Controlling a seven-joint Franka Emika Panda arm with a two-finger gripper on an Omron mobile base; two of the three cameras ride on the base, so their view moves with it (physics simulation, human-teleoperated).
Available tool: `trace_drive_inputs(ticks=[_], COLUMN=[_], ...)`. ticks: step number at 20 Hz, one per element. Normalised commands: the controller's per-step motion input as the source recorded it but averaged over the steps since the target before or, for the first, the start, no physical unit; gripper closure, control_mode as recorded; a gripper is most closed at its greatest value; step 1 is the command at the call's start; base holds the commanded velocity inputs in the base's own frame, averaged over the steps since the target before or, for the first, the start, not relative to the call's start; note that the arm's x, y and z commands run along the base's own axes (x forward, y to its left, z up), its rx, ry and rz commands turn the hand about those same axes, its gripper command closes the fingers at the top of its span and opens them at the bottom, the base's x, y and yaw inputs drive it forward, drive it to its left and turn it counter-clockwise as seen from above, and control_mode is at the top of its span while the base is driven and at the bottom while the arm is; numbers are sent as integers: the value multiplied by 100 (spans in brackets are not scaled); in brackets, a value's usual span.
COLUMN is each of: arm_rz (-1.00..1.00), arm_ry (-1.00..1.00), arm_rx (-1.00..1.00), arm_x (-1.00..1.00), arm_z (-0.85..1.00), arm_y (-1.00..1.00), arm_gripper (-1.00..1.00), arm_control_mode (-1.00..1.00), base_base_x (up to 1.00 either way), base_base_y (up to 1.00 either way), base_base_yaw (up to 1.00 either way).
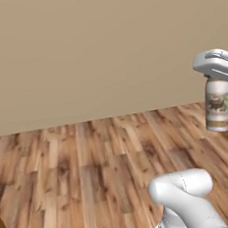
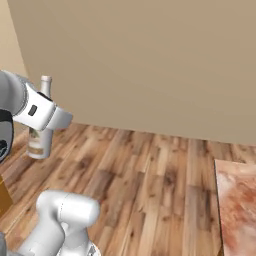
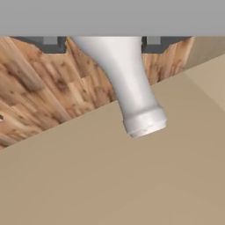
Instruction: There is a bowl on the dining counter. Grab a lemon wedge from the fridge and place it in the bowl. Then get the liquor bottle and glass cup from the cabinet and place them next to the bowl.
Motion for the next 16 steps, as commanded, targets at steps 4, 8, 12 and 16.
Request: trace_drive_inputs(ticks=[4,8,12,16], arm_rz=[0,0,0,0], arm_ry=[0,0,0,0], arm_rx=[0,0,0,0], arm_x=[0,0,0,0], arm_z=[0,0,0,0], arm_y=[0,0,0,0], arm_gripper=[100,100,100,100], arm_control_mode=[100,100,100,100], base_base_x=[100,100,95,83], base_base_y=[0,0,0,0], base_base_yaw=[-34,-44,-50,-54])
